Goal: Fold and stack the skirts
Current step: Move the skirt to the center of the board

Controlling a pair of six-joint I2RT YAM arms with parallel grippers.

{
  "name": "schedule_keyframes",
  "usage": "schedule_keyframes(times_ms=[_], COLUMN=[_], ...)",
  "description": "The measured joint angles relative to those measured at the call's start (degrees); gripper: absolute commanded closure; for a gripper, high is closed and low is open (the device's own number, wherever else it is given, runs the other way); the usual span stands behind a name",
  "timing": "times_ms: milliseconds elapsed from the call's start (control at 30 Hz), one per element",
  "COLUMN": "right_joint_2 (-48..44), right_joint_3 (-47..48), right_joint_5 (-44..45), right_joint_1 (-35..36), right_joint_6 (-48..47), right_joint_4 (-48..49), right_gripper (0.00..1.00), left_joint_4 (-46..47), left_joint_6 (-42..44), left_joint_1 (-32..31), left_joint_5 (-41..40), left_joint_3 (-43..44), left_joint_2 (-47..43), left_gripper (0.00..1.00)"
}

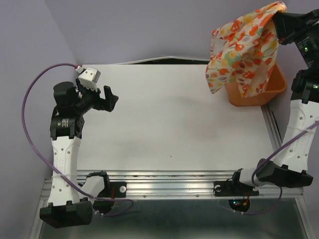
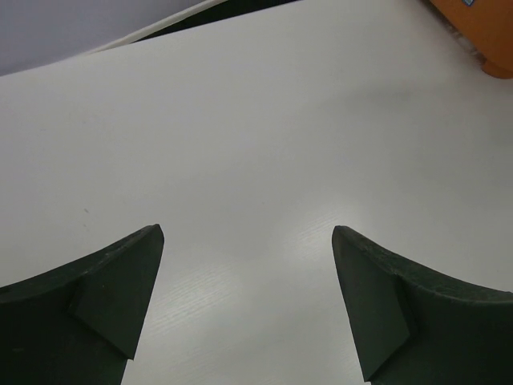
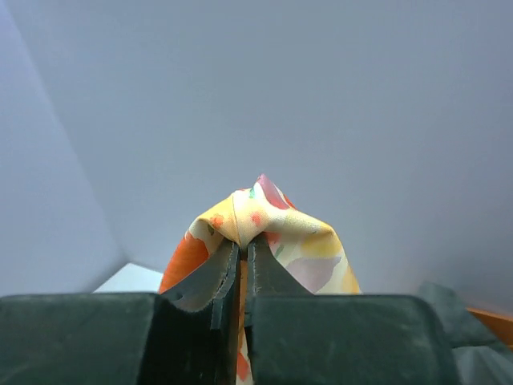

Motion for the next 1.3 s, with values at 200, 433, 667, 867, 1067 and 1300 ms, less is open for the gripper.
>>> schedule_keyframes(times_ms=[200, 433, 667, 867, 1067, 1300], right_joint_2=[-0.3, -0.3, 7.9, 17.8, 30.6, 34.0], right_joint_3=[-8.9, -31.2, -43.9, -43.8, -33.7, -23.3], right_joint_5=[-6.1, -1.0, 4.8, 6.5, 6.2, 8.1], right_joint_1=[6.6, 25.9, 36.6, 41.9, 46.8, 47.6], right_joint_6=[7.3, 5.0, 5.0, 4.9, 2.1, -3.8], right_joint_4=[5.7, 2.2, -1.1, 0.5, 1.3, -4.9], right_gripper=[0.99, 0.99, 0.99, 0.98, 0.20, 0.10], left_joint_4=[0.4, 0.2, -2.0, -3.7, -2.9, 1.9], left_joint_6=[-0.4, 1.2, 8.5, 17.8, 25.9, 33.1], left_joint_1=[0.1, 0.1, 0.0, -2.4, -10.1, -25.9], left_joint_5=[3.3, 6.7, 9.5, 11.6, 11.7, 3.2], left_joint_3=[0.5, 0.5, -1.2, -6.0, -9.1, -9.0], left_joint_2=[0.8, 0.9, 2.1, 2.0, 1.9, 8.2], left_gripper=[0.01, 0.02, 0.03, 0.09, 0.15, 0.20])
